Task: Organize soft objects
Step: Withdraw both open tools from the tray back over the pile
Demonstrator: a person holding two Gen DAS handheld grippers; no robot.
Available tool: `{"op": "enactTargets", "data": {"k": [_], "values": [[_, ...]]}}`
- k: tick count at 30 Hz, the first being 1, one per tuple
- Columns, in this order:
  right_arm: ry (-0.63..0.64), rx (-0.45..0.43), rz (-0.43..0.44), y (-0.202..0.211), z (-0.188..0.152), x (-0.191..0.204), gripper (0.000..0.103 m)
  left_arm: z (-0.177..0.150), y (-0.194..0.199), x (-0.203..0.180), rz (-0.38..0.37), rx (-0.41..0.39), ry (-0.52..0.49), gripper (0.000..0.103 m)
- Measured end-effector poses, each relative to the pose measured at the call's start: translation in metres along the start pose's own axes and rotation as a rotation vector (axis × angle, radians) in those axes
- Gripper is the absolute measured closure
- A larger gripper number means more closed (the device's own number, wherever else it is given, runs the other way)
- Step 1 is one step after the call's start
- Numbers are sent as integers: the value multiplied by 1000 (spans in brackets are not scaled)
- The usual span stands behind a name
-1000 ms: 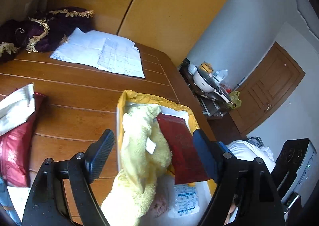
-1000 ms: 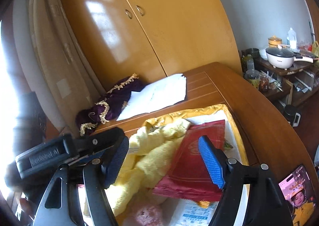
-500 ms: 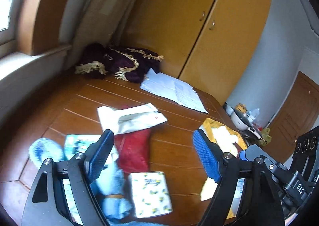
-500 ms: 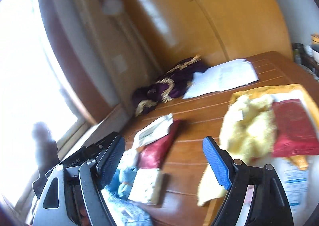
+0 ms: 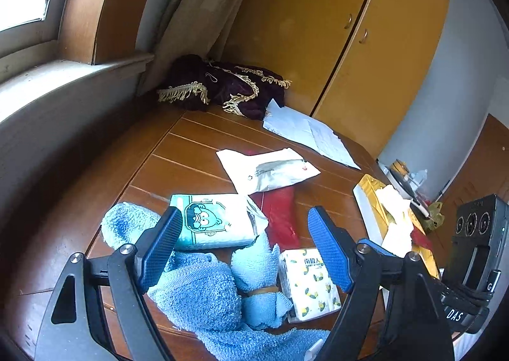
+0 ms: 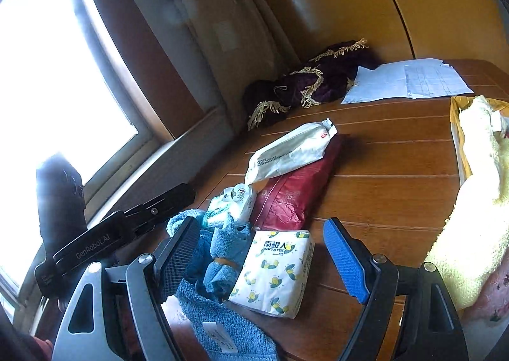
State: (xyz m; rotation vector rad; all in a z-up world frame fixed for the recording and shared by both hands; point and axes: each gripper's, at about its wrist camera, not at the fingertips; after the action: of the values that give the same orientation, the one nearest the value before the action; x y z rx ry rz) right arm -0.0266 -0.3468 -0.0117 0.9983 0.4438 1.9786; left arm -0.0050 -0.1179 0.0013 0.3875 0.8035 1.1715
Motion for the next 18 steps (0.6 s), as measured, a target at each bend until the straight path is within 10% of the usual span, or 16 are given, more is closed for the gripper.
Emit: {"op": "enactTargets", "data": {"k": [18], "values": [[125,151,-164,-33,-19,29,34,-5,22,15,-39,-15,19,21]]}}
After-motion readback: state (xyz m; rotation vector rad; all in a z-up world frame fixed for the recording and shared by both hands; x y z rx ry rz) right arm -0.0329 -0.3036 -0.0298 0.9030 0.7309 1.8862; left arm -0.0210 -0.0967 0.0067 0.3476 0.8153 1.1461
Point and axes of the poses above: each gripper's, at about its wrist camera, not at the fingertips, and y roughly against the way its jaws point, x to its left, z to its top, and after that the axes turned 10 degrees about x, right-handed
